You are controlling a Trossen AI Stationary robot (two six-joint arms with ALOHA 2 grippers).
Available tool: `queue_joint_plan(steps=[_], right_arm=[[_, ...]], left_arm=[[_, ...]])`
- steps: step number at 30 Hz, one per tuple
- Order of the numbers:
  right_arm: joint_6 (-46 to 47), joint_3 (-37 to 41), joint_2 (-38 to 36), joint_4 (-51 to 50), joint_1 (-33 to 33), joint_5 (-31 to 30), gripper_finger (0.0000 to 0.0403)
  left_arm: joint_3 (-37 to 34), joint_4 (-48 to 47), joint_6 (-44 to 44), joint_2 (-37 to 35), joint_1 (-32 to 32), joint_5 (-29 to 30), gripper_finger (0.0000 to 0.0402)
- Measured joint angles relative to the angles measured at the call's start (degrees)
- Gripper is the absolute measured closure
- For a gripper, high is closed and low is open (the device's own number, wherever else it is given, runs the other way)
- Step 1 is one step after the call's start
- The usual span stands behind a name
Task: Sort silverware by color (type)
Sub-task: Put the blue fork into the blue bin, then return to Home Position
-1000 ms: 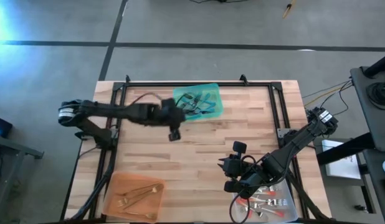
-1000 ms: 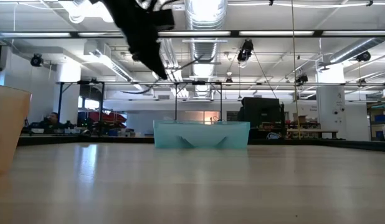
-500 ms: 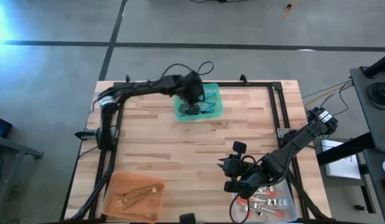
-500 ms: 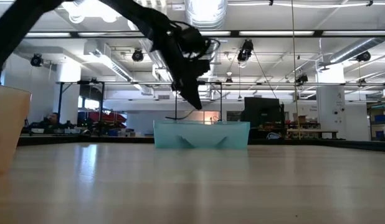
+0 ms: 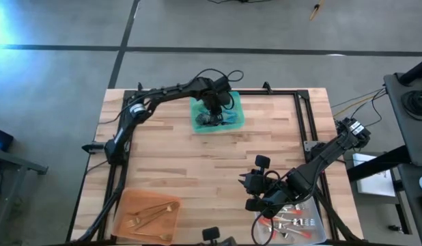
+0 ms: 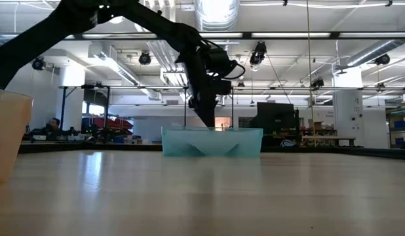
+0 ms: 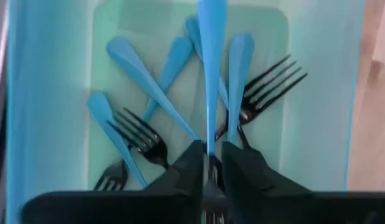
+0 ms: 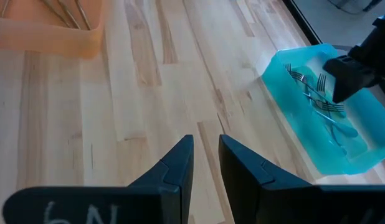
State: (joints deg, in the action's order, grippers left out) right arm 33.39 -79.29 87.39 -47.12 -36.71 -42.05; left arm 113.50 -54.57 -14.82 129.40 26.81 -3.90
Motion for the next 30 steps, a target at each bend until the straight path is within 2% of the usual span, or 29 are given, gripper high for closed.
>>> queue_joint_plan(steps=[6,9,15,20,25,30], right_arm=[[0.0,0.0,0.0,0.36,0.0,-0.01,0.0335],[0.0,0.0,0.0,0.52,0.0,-0.01,0.0335],[0.0,0.0,0.0,0.61,0.0,-0.01,0.0335],[0.0,0.0,0.0,0.71,0.0,-0.01,0.0335],[0.0,0.0,0.0,0.79,0.0,-0.01,0.0335],[0.0,0.0,0.0,1.2,0.0,0.03,0.0335]], left_arm=[[0.78,-0.06,-0.67,0.41,0.19,-0.17,0.0285],[0.71,-1.54,-0.22,0.05,0.14,-0.17,0.0263],[0.67,-5.61,1.37,-0.49,-0.45,-0.54,0.0265],[-2.97,-5.88,3.53,-4.52,-4.39,-1.58,0.0273],[-14.34,-2.08,3.59,-12.61,-8.86,1.83,0.0274],[-34.71,8.72,9.35,-24.62,-10.22,-0.65,0.0274]])
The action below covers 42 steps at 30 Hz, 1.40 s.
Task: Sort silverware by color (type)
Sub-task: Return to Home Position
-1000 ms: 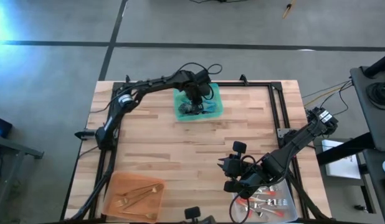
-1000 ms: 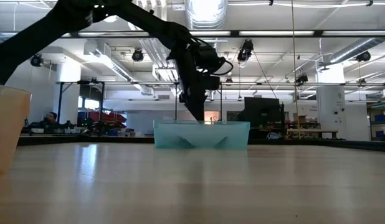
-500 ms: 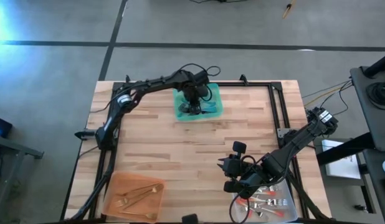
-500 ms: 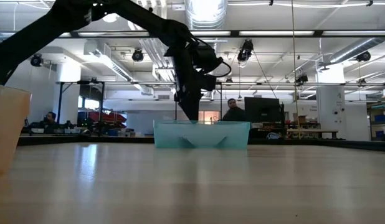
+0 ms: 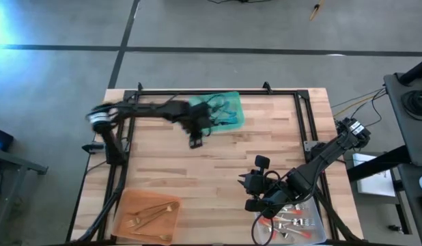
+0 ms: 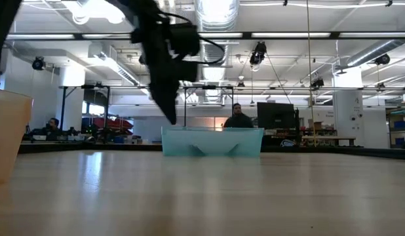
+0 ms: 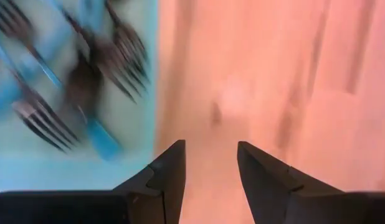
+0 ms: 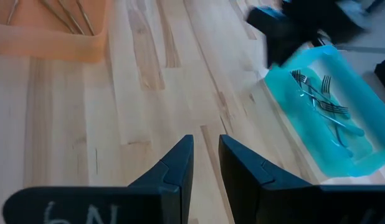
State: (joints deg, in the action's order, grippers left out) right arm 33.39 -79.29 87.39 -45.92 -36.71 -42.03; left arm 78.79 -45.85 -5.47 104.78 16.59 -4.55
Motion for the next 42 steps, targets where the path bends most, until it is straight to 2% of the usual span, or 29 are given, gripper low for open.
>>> queue_joint_plan(steps=[5,10,16,20,24,34,42], right_arm=[[0.0,0.0,0.0,0.14,0.0,0.01,0.0335],[0.0,0.0,0.0,0.39,0.0,0.01,0.0335],[0.0,0.0,0.0,0.45,0.0,0.0,0.0335],[0.0,0.0,0.0,1.16,0.26,-0.06,0.0335],[0.0,0.0,0.0,1.71,0.26,-0.04,0.0335],[0.0,0.0,0.0,1.71,0.24,-0.02,0.0335],[0.0,0.0,0.0,1.76,0.24,0.05,0.0335]], left_arm=[[-22.48,15.58,7.34,-14.51,-3.11,-3.1,0.0274],[-38.84,26.99,15.58,-29.37,-9.9,-2.71,0.0274],[-52.49,34.1,21.37,-45.67,-19.05,5.99,0.0274],[-58.78,38.78,23.87,-53.87,-21.64,9.67,0.0274],[-63.89,44.4,21.91,-60.12,-21.89,10.16,0.0274],[-78.23,71.25,13.36,-67.48,-21.89,10.74,0.0274],[-77.81,69.16,13.7,-67.52,-21.84,13.66,0.0274]])
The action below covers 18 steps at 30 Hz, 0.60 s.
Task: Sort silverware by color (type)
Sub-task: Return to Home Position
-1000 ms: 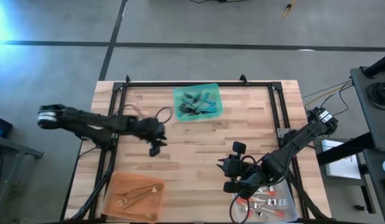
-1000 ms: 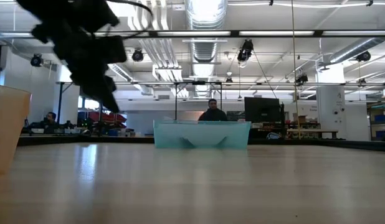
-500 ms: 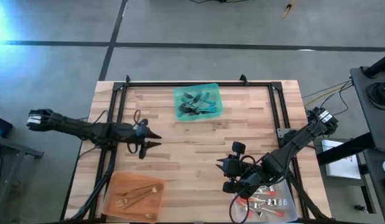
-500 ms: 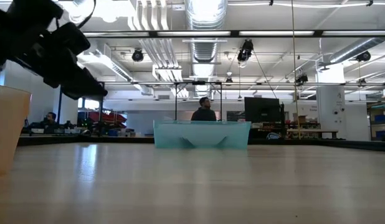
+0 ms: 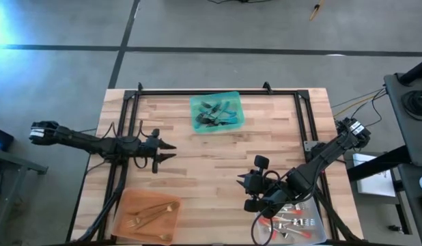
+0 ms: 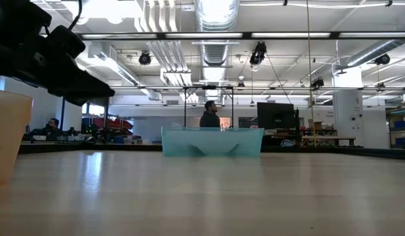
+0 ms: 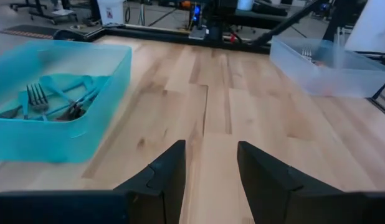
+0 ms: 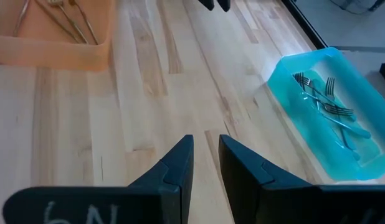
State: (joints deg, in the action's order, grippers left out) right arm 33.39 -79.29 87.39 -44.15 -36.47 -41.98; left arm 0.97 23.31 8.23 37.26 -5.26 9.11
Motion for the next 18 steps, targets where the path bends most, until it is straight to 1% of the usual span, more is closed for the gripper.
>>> queue_joint_plan(steps=[6,14,16,18], right_arm=[[0.0,0.0,0.0,-0.03,0.01,0.02,0.0335],[0.0,0.0,0.0,-0.03,0.02,0.13,0.0335],[0.0,0.0,0.0,0.09,0.0,0.15,0.0335],[0.0,0.0,0.0,0.12,0.0,0.17,0.0335]], left_arm=[[0.31,0.42,-0.35,-0.06,0.0,2.27,0.0274],[2.32,0.32,-0.46,0.46,-0.01,2.38,0.0274],[2.2,-1.09,-0.54,-1.73,-0.39,2.46,0.0274],[2.0,-0.49,-2.17,-4.56,-0.39,2.45,0.0274]])
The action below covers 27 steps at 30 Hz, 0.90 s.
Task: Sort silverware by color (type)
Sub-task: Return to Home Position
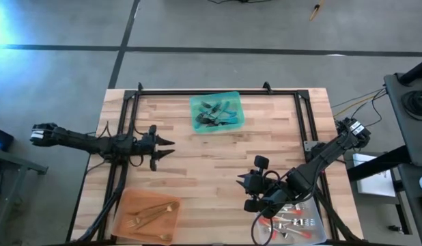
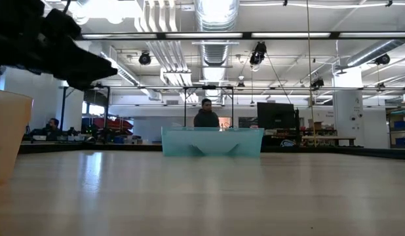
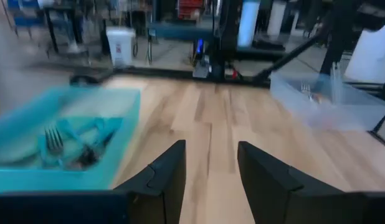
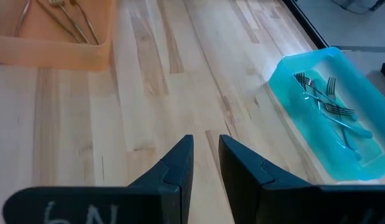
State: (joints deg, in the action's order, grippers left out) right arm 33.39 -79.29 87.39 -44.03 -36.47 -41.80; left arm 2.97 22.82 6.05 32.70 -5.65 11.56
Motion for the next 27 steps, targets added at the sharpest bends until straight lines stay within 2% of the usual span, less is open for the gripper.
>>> queue_joint_plan(steps=[5,11,19,27], right_arm=[[0.0,0.0,0.0,0.03,0.01,0.01,0.0335],[0.0,0.0,0.0,0.19,0.0,0.02,0.0335],[0.0,0.0,0.0,0.22,0.02,0.0,0.0335],[0.0,0.0,0.0,0.93,0.0,0.0,0.0335]], left_arm=[[-2.35,-5.44,-8.3,-9.44,0.24,-0.05,0.0274],[-2.37,-14.88,-8.36,-21.42,0.4,-0.11,0.0274],[-2.39,-16.12,-8.34,-32.26,1.07,-0.09,0.0274],[-2.21,-14.4,-8.34,-31.34,1.18,-0.09,0.0274]])
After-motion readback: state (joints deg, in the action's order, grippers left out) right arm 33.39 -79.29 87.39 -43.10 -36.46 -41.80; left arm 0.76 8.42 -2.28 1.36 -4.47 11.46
